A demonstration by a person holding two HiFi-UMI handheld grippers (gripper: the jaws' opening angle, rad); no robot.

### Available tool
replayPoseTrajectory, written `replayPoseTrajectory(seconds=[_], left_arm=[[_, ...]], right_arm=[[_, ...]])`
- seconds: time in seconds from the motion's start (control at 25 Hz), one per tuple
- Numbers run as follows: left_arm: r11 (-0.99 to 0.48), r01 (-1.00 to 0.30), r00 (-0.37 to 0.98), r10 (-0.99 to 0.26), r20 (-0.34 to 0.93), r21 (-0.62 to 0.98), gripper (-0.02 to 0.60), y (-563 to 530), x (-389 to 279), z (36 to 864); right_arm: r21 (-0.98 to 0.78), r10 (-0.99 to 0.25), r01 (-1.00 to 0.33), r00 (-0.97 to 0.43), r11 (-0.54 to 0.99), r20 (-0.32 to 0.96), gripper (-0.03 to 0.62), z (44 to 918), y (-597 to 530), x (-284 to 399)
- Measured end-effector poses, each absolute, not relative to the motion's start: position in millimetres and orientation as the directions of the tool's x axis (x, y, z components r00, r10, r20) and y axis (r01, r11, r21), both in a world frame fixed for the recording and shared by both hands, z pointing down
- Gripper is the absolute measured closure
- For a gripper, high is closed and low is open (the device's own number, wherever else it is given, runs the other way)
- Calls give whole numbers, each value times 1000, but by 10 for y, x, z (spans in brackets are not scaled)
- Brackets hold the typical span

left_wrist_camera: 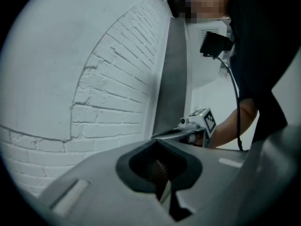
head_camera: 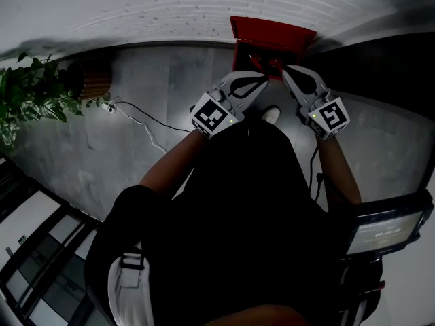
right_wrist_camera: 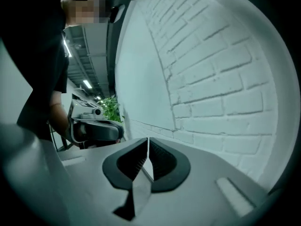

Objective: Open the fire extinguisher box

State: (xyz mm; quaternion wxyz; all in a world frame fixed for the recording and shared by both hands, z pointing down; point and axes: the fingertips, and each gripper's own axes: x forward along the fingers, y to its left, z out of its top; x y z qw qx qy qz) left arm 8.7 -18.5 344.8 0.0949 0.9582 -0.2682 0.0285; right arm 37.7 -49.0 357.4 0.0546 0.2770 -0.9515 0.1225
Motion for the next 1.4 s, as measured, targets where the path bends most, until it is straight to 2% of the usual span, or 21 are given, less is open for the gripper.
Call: replayPoseTrajectory(seconds=[0.44,1.4], left_arm=[[-834,-536,844,-530,78,133,580,12,-7,3045],[-850,-516,856,-516,34,107,580,55,95,2800]], right_arm=[[-66,-450,-457,-887,887,100,583,2705,129,210],[-61,-514,-518,-855,853,70,584,2645,83,341]])
